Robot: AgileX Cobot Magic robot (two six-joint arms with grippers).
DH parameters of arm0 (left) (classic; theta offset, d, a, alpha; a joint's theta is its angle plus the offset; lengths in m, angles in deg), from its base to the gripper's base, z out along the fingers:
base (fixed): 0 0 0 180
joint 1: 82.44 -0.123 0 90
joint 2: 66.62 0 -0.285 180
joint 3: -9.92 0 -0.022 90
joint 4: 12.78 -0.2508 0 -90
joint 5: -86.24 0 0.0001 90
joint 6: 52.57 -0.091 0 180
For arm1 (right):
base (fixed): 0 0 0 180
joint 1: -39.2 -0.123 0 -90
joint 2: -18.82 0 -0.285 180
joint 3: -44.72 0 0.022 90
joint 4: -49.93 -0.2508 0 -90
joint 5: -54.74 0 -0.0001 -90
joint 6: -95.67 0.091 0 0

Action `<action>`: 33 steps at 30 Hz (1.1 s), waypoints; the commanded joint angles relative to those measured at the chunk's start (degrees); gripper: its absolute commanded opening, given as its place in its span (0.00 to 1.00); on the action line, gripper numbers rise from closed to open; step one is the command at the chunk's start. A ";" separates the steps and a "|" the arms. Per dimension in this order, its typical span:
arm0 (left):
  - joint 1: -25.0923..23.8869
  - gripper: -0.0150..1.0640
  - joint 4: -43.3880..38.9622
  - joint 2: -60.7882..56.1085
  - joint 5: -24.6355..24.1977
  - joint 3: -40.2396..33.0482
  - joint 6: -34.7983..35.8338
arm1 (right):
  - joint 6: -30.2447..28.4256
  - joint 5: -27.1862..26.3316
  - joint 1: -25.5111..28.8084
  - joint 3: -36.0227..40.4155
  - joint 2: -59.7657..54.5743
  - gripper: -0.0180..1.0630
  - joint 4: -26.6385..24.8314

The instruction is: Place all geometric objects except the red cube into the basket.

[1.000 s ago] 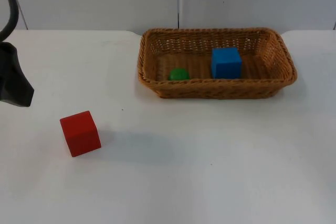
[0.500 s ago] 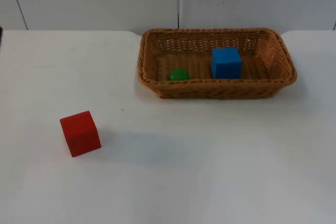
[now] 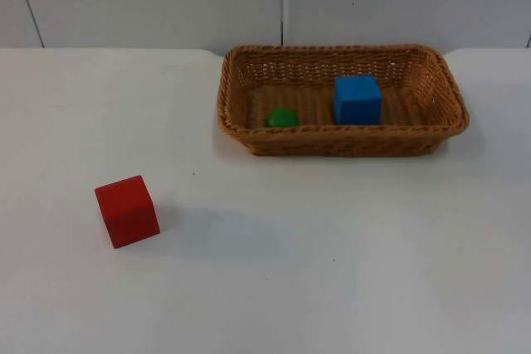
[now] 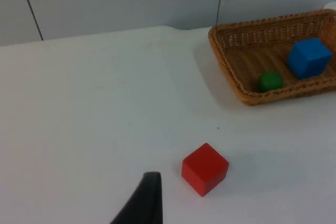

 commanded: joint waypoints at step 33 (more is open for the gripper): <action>-0.08 0.99 -1.41 -24.44 -10.41 -8.78 -1.27 | -7.76 23.68 -0.61 16.86 38.64 0.99 -5.46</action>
